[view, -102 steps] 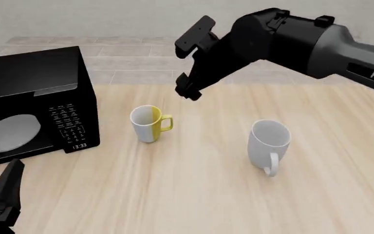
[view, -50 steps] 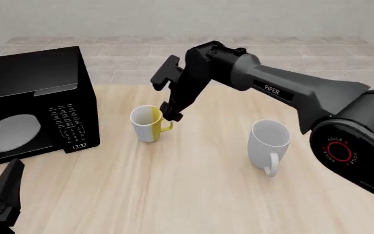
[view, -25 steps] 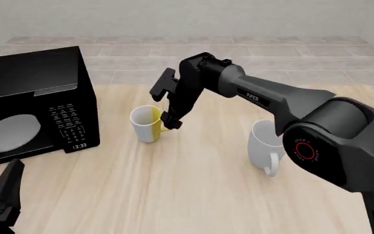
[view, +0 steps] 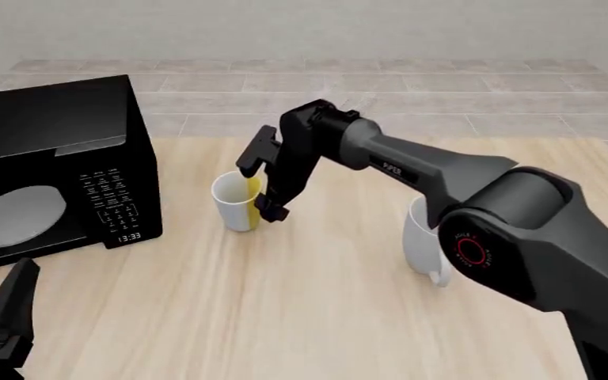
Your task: Put the yellow and white mug to the front of the white mug.
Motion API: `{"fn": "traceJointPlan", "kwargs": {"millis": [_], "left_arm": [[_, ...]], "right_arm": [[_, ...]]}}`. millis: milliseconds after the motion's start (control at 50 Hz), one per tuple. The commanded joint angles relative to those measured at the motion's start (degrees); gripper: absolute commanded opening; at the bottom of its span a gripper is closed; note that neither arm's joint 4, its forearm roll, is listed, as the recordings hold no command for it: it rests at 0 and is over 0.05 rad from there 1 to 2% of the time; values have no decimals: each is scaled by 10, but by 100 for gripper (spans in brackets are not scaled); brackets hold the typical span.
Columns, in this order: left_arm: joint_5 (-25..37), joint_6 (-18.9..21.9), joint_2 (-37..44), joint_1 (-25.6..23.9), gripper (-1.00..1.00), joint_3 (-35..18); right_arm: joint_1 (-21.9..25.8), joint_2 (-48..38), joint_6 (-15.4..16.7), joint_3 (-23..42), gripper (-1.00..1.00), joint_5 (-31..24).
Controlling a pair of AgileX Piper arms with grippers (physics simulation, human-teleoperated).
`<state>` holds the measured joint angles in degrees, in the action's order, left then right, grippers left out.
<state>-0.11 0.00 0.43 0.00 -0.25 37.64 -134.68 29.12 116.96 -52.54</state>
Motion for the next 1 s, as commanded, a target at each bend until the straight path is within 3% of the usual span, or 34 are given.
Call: {"fn": "traceJointPlan", "kwargs": {"millis": [20,420,440,900,1000], "left_arm": [[0,0,0,0,100,0],[0,0,0,0,100,0],[0,0,0,0,100,0],[0,0,0,0,100,0],[0,0,0,0,100,0]], "right_arm": [[-1,-10,2,-3,100,1],[2,-12,-8,-2,100,4],[2,-12,-8,-2,-100,4],[-5,29,5,-54,-100,22],[2,54,-5,-78,-100,34]]}}
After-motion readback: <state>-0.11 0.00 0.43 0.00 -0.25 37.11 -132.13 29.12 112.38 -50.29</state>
